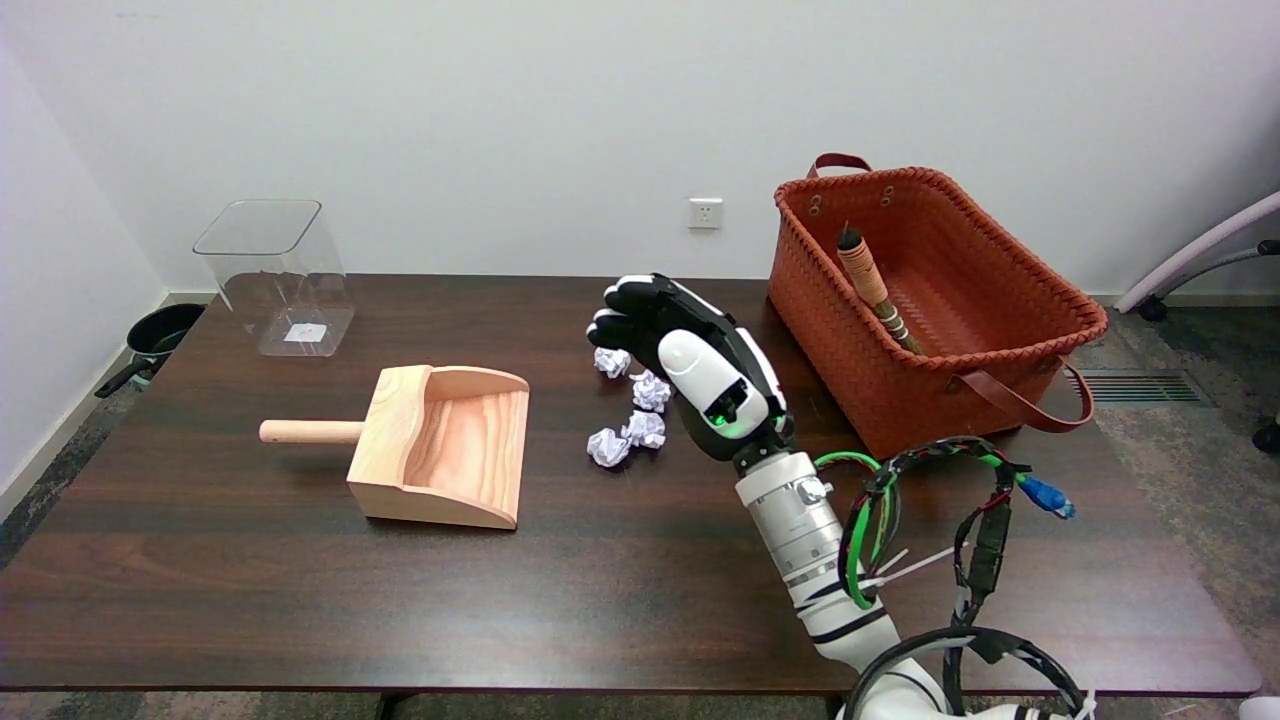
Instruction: Pick up the broom in the basket.
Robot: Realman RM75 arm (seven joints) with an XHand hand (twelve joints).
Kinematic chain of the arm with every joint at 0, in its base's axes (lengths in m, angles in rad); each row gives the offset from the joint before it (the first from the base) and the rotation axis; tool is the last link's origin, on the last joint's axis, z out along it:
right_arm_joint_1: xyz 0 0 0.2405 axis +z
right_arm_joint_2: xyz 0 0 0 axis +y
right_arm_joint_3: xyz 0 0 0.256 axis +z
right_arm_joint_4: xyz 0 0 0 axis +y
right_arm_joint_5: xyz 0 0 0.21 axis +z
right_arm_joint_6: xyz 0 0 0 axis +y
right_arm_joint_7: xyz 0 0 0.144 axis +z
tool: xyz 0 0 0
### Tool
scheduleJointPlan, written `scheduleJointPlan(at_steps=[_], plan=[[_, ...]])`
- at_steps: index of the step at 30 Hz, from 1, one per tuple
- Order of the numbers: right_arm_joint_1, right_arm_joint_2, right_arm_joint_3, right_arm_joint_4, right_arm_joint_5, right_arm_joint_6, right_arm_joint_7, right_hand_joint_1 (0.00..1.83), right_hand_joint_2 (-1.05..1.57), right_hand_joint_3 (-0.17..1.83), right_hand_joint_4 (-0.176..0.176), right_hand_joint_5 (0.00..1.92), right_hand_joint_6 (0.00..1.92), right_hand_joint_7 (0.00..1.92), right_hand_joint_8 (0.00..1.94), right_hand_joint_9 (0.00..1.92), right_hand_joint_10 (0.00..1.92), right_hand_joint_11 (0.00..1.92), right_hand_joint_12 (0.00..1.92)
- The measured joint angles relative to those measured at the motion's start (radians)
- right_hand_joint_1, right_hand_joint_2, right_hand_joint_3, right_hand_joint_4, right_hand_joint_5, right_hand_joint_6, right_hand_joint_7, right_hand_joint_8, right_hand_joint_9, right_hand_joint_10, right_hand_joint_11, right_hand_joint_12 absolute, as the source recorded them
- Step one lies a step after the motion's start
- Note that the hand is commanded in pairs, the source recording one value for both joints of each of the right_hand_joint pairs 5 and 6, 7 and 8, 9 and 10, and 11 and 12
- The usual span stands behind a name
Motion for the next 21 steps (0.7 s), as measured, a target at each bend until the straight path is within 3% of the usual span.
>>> scheduleJointPlan(at_steps=[5, 14, 21], plan=[[0.0, 0.001, -0.004, -0.021, -0.015, 0.004, 0.006, 0.94, 0.01, 0.86, 0.0, 0.62, 0.62, 0.59, 0.59, 0.65, 0.65, 0.65, 0.65], [0.011, 0.019, 0.018, -0.082, -0.074, 0.01, 0.012, 0.95, -0.04, 0.86, 0.0, 0.61, 0.61, 0.57, 0.57, 0.62, 0.62, 0.6, 0.6], [0.048, 0.039, 0.07, -0.144, -0.104, -0.069, 0.014, 1.03, -0.3, 0.88, 0.0, 0.36, 0.36, 0.51, 0.51, 0.57, 0.57, 0.6, 0.6]])
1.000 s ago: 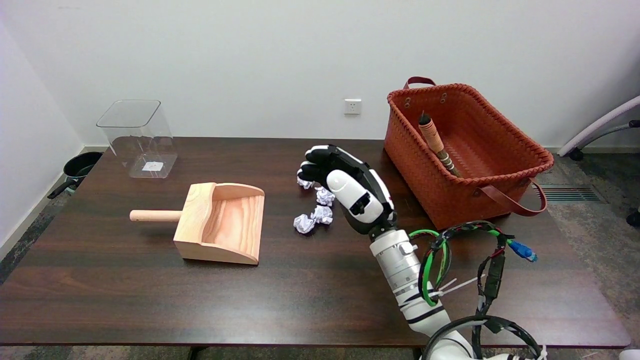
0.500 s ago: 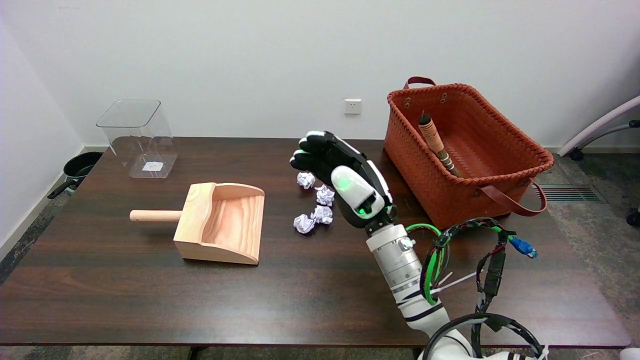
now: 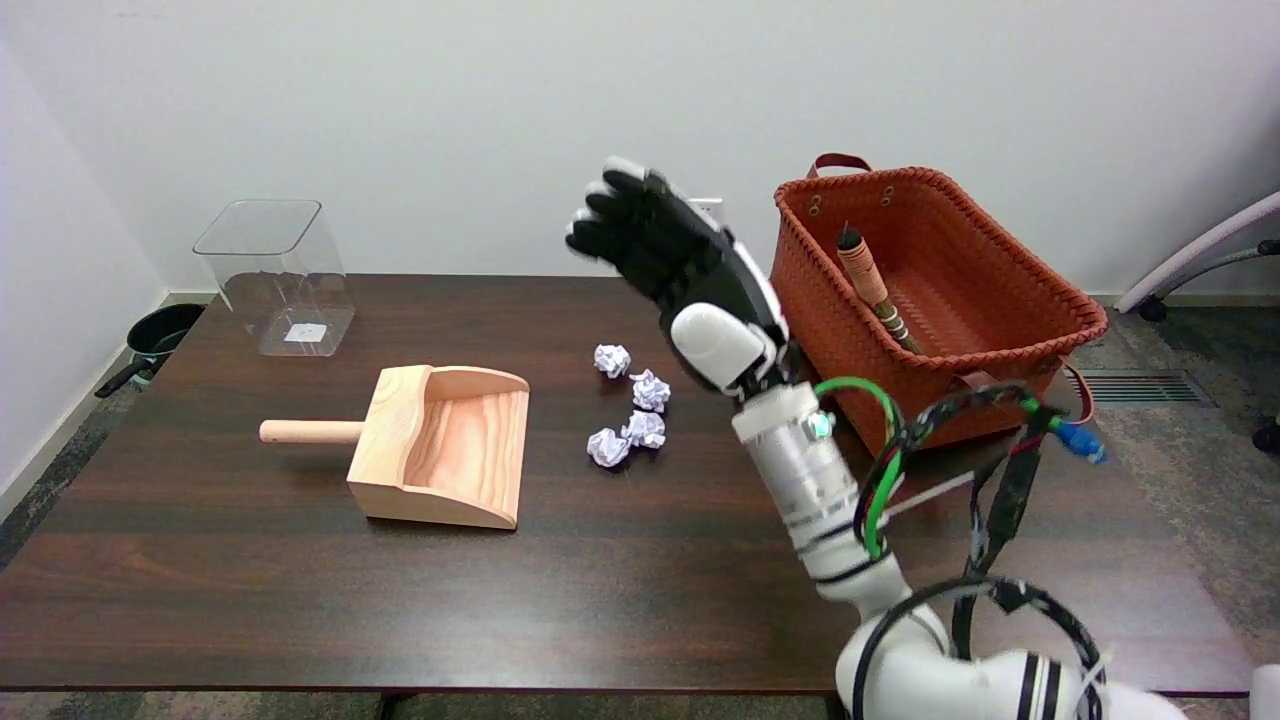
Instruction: Pick up the broom in the basket.
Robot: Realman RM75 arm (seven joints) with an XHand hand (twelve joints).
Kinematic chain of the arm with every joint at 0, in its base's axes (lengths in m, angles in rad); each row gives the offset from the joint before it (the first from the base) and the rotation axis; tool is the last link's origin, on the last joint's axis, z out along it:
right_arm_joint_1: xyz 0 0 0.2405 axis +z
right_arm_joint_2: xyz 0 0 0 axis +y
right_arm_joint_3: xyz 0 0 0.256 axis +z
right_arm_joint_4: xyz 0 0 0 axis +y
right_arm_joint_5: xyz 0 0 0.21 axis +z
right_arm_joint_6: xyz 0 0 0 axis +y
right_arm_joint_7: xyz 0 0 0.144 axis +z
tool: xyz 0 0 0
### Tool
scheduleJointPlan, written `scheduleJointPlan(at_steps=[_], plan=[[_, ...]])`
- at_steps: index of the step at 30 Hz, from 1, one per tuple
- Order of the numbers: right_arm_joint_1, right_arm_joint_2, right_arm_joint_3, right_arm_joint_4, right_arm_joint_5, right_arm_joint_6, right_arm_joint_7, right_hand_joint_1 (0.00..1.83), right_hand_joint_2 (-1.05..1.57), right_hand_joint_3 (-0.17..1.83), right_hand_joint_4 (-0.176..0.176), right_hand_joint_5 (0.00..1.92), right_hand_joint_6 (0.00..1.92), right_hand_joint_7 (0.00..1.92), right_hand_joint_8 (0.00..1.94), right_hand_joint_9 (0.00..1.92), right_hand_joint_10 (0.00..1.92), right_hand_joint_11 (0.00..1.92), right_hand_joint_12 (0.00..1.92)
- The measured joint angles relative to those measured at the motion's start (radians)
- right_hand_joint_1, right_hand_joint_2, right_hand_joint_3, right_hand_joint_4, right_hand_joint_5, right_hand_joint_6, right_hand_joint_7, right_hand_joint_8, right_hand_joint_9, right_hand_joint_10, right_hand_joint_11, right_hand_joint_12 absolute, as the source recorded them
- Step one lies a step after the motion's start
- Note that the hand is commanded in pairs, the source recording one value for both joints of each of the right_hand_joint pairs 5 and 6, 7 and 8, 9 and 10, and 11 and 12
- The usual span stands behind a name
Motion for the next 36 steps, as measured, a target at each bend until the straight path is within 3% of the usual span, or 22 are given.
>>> scheduleJointPlan(at_steps=[4, 17, 23, 27, 36], plan=[[0.038, 0.024, 0.042, -0.025, -0.023, -0.051, 0.001, 1.06, -0.4, 0.84, 0.0, 0.43, 0.43, 0.63, 0.63, 0.7, 0.7, 0.82, 0.82], [0.094, 0.137, 0.177, -0.101, -0.086, -0.273, -0.113, 1.12, -0.52, 0.88, 0.0, 0.34, 0.34, 0.65, 0.65, 0.65, 0.65, 0.76, 0.76], [0.087, 0.166, 0.23, -0.125, -0.1, -0.341, -0.296, 1.14, -0.59, 0.92, 0.0, 0.33, 0.33, 0.61, 0.61, 0.59, 0.59, 0.71, 0.71], [0.072, 0.176, 0.265, -0.139, -0.103, -0.36, -0.438, 1.15, -0.75, 1.02, 0.0, 0.21, 0.21, 0.52, 0.52, 0.52, 0.52, 0.62, 0.62], [0.019, 0.187, 0.361, -0.155, -0.075, -0.363, -0.756, 1.14, -0.77, 1.05, 0.0, 0.18, 0.18, 0.45, 0.45, 0.45, 0.45, 0.49, 0.49]])
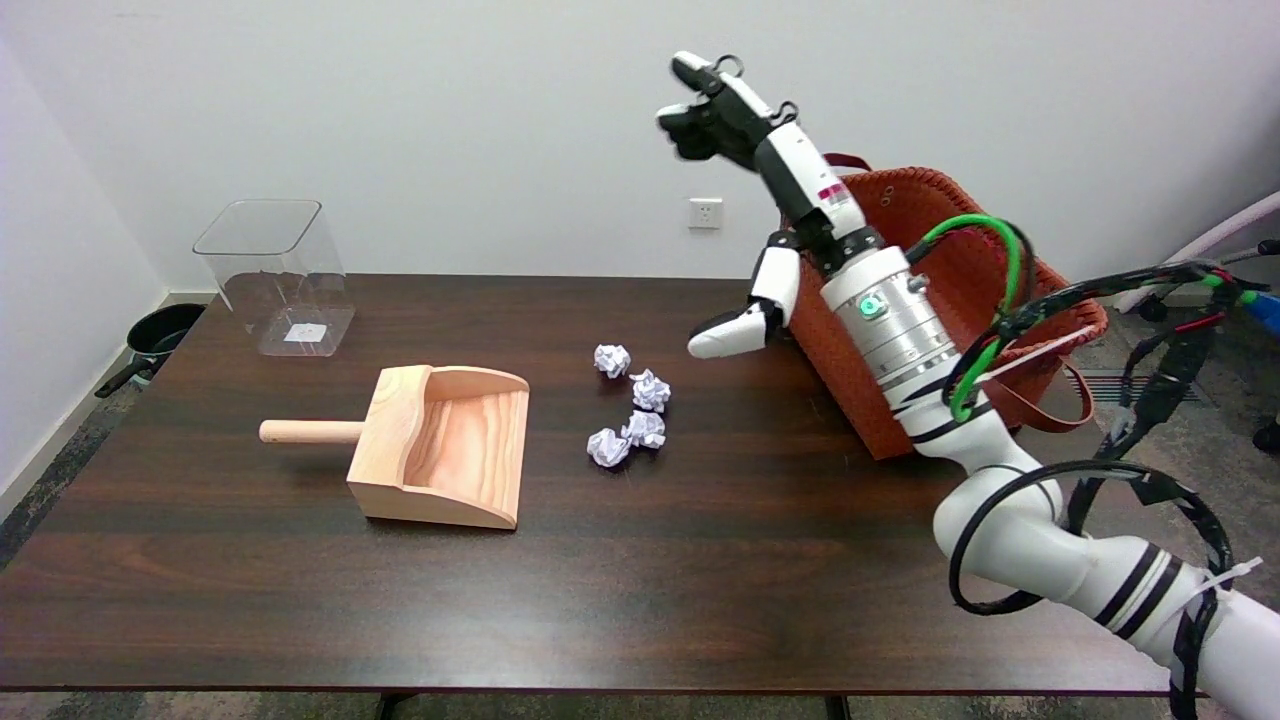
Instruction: Pick up the broom in the basket.
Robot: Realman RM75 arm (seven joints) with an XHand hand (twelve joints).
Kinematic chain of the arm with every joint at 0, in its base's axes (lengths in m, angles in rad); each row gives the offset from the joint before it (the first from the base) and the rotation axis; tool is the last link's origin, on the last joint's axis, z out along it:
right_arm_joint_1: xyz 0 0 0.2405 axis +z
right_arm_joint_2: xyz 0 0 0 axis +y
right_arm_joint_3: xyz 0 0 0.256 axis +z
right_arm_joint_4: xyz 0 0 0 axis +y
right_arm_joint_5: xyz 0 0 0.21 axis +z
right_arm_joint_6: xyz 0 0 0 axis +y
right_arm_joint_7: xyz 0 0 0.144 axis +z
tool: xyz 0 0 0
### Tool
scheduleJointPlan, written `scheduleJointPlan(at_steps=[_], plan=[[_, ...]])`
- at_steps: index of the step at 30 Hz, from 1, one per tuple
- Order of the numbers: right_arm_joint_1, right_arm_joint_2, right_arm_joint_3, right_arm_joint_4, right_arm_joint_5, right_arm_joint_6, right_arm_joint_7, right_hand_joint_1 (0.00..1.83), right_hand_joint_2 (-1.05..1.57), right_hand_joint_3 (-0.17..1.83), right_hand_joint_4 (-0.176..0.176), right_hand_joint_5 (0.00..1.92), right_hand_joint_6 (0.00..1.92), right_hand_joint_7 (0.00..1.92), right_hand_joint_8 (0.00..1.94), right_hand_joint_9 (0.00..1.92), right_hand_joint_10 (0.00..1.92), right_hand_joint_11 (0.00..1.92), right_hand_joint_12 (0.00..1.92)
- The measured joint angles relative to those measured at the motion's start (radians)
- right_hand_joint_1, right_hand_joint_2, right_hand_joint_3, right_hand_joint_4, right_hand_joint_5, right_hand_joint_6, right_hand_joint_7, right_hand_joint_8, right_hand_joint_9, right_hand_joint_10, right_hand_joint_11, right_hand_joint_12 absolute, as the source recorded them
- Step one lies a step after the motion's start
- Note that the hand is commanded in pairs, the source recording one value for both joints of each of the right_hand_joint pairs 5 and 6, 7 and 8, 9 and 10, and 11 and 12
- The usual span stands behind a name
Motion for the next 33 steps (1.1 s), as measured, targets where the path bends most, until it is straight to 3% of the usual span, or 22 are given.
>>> scheduleJointPlan(at_steps=[6, 16, 33], plan=[[-0.013, 0.005, 0.058, 0.018, 0.016, 0.015, -0.159, 1.12, -0.78, 1.08, 0.0, 0.18, 0.18, 0.45, 0.45, 0.45, 0.45, 0.46, 0.46], [-0.015, 0.01, 0.131, 0.087, 0.048, 0.03, -0.292, 1.11, -0.76, 1.05, 0.0, 0.23, 0.23, 0.46, 0.46, 0.45, 0.45, 0.47, 0.47], [0.029, 0.017, 0.163, 0.325, 0.173, 0.063, -0.276, 1.1, -0.66, 0.92, 0.0, 0.23, 0.23, 0.48, 0.48, 0.48, 0.48, 0.48, 0.48]])
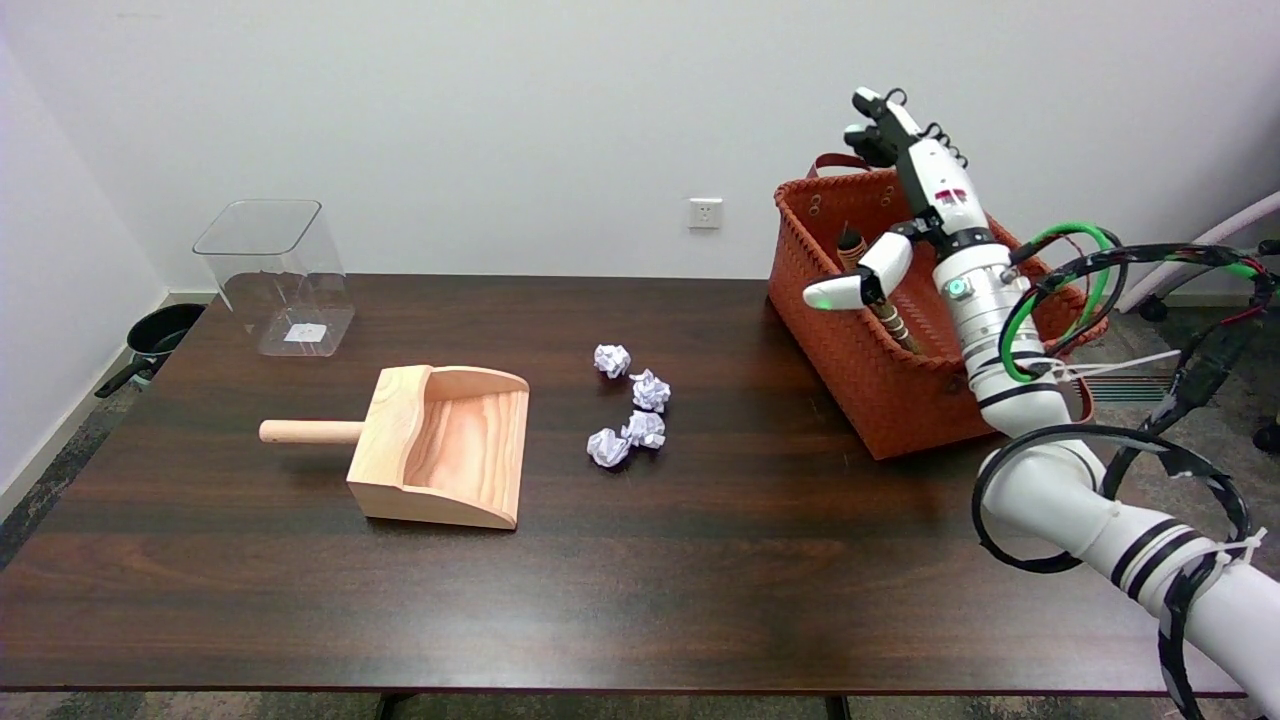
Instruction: Pick up the broom in the basket.
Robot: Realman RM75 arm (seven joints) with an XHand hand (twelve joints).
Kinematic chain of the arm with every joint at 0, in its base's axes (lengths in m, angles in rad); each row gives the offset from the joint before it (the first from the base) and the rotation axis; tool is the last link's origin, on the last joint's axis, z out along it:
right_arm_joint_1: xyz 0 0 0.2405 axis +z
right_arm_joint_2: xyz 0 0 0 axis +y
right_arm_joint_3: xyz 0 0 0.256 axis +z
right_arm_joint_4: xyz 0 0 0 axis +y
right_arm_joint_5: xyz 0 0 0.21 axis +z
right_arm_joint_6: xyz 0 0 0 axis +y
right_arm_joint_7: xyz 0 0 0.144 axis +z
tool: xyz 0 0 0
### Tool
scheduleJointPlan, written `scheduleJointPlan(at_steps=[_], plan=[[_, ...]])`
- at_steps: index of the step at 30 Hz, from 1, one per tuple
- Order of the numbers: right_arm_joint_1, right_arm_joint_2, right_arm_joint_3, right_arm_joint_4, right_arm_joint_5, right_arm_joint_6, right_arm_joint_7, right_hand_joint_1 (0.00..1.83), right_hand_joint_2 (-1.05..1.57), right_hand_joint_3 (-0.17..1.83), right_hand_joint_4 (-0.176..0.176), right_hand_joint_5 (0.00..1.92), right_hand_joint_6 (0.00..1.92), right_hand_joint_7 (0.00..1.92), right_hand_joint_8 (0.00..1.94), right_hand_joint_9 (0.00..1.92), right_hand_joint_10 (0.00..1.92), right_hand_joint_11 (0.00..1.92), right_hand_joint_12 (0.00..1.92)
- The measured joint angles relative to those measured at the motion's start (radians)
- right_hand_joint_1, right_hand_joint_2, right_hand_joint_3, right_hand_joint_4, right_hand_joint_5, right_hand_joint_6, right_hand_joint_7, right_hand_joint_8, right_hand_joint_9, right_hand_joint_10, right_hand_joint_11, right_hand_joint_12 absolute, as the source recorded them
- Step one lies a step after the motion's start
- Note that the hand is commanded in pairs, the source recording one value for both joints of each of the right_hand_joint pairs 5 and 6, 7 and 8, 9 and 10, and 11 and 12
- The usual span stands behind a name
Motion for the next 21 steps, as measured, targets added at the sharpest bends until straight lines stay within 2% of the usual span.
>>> scheduleJointPlan(at_steps=[21], plan=[[0.002, 0.0, -0.111, 0.136, 0.122, 0.072, 0.076, 1.12, -0.5, 0.91, 0.0, 0.2, 0.2, 0.62, 0.62, 0.54, 0.54, 0.5, 0.5]])
